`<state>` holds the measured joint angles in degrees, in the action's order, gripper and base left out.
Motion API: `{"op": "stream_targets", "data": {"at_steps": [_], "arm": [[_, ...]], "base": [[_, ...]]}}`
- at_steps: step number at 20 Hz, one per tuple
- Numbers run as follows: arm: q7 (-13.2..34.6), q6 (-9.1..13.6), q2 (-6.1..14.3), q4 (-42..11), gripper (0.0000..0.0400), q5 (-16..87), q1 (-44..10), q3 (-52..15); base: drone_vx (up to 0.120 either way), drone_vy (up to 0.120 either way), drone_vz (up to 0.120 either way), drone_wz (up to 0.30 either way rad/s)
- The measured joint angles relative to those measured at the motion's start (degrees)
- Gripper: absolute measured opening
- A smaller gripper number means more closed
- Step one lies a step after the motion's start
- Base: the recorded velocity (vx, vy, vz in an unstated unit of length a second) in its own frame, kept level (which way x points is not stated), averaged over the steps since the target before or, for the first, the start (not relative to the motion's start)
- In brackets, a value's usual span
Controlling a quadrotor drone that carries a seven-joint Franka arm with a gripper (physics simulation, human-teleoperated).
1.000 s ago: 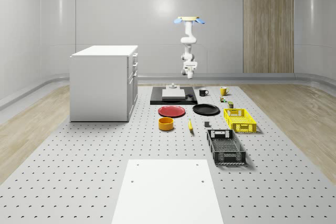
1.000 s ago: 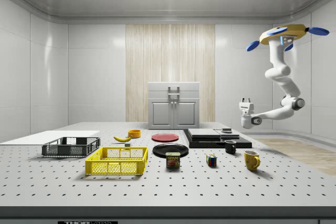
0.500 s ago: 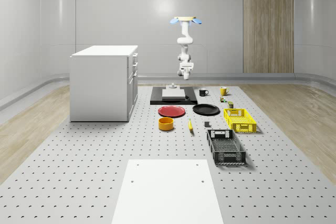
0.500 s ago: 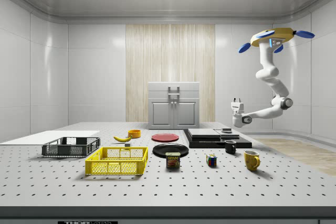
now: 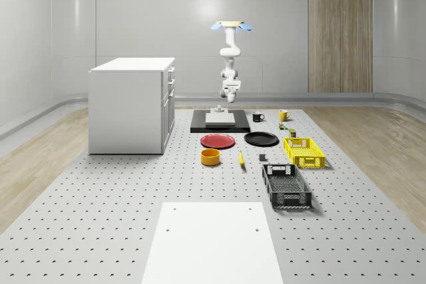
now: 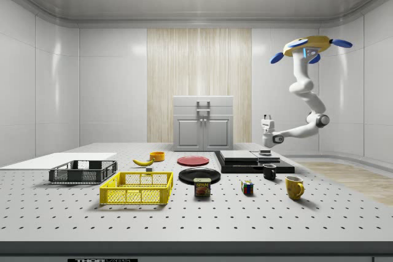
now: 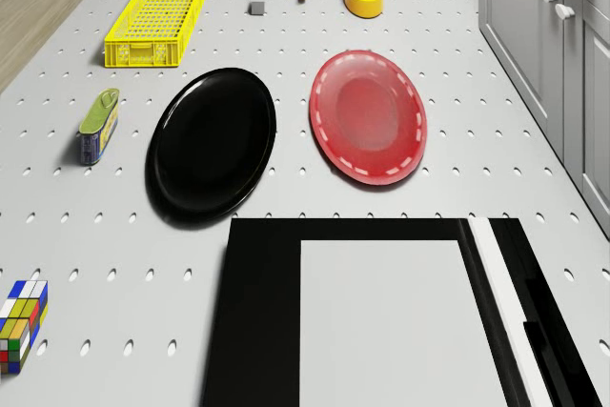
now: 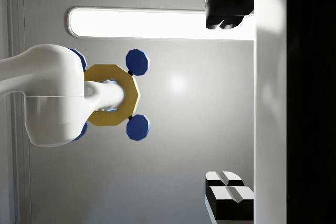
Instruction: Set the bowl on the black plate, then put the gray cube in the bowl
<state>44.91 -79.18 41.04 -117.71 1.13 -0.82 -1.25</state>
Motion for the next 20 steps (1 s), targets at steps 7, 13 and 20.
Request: {"op": "stream_targets", "data": {"at_steps": [7,13,20], "arm": [[0.4,-0.33,0.25,-0.33,0.04,3.03,-0.67,-2.16],[1.42,-0.73,0.63,-1.33,0.04,10.63,-2.34,-7.55],[5.41,-1.93,2.47,-8.94,0.04,34.93,-7.95,-24.09]], "base": [[0.12,-0.12,0.0,0.0],[0.12,-0.02,0.0,0.0],[0.12,0.0,0.0,0.0]]}}
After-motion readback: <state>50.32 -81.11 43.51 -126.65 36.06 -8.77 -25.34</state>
